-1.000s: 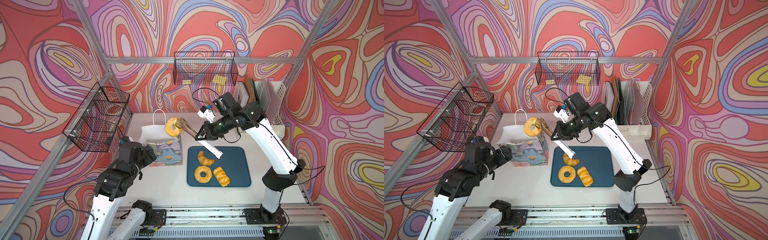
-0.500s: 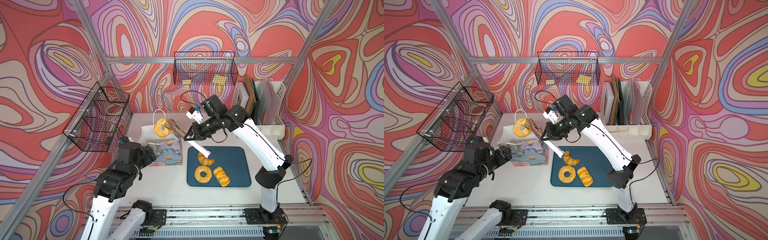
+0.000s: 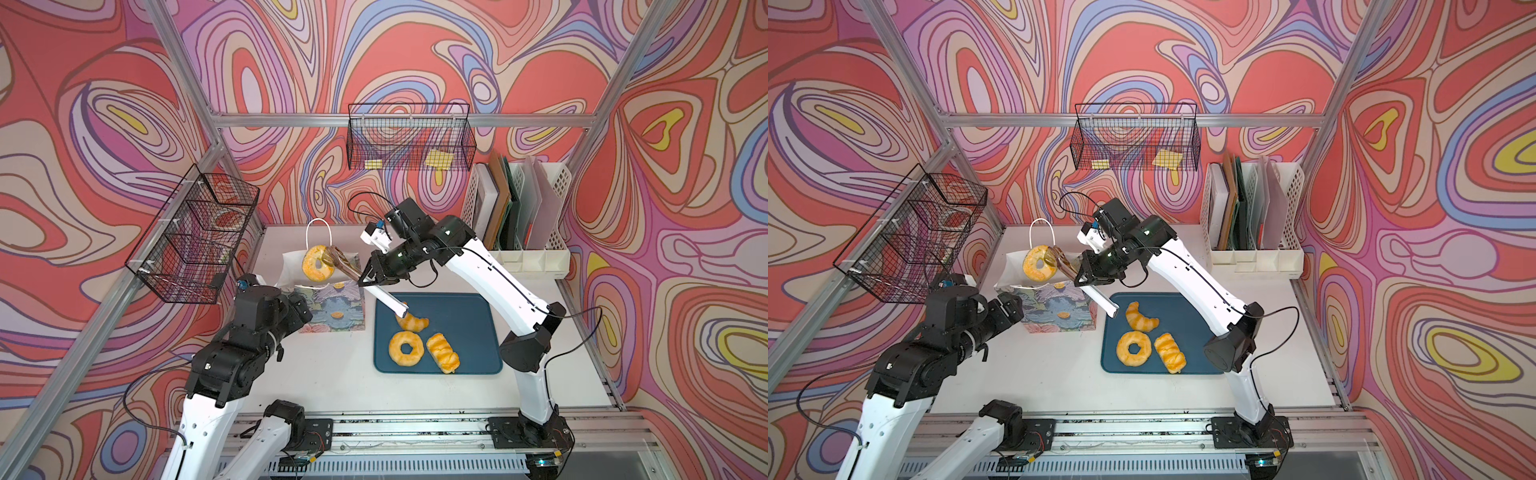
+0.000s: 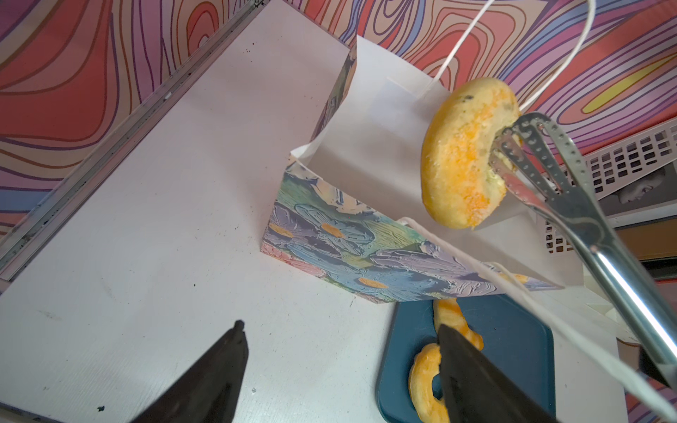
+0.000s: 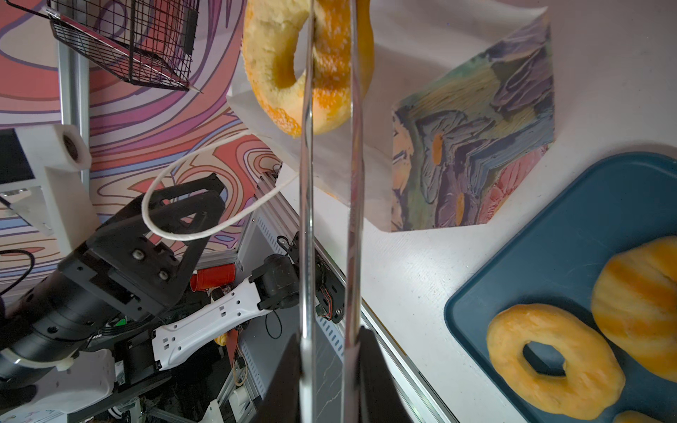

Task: Pack bread into a paper bag
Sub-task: Place the fake bread in the paper bag.

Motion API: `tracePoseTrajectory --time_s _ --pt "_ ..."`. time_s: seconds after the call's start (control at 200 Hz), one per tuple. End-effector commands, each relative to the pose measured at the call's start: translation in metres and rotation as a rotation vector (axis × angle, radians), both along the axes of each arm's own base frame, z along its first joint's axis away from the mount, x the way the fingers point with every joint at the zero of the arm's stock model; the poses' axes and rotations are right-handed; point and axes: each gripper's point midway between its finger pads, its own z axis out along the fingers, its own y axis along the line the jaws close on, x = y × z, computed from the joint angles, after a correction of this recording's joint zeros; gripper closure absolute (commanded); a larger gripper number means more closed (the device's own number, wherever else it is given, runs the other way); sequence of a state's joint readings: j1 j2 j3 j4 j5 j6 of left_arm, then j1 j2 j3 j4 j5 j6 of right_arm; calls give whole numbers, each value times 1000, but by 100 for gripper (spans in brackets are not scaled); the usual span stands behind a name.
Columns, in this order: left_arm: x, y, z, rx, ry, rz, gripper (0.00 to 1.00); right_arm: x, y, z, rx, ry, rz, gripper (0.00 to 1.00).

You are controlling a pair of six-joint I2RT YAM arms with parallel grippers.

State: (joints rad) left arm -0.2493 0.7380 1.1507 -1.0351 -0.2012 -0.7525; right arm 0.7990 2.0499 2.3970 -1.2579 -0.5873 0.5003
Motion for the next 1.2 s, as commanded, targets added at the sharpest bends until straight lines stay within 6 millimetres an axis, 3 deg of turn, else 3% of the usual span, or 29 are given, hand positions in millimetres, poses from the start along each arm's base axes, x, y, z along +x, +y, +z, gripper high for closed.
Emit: tracePoseTrajectory --time_s 0.0,0.481,0.936,1.067,1.197 --pt "-5 1 -4 2 7 1 14 5 6 0 23 -35 11 80" --pt "-5 1 -5 2 8 1 14 7 12 -1 47 -17 17 70" --pt "-6 2 -7 5 10 4 13 5 15 8 75 -23 26 73" --pt "-5 2 -7 4 8 3 13 4 16 20 107 -33 29 70" --pt "-5 2 -7 4 9 4 14 5 16 16 101 -26 25 65"
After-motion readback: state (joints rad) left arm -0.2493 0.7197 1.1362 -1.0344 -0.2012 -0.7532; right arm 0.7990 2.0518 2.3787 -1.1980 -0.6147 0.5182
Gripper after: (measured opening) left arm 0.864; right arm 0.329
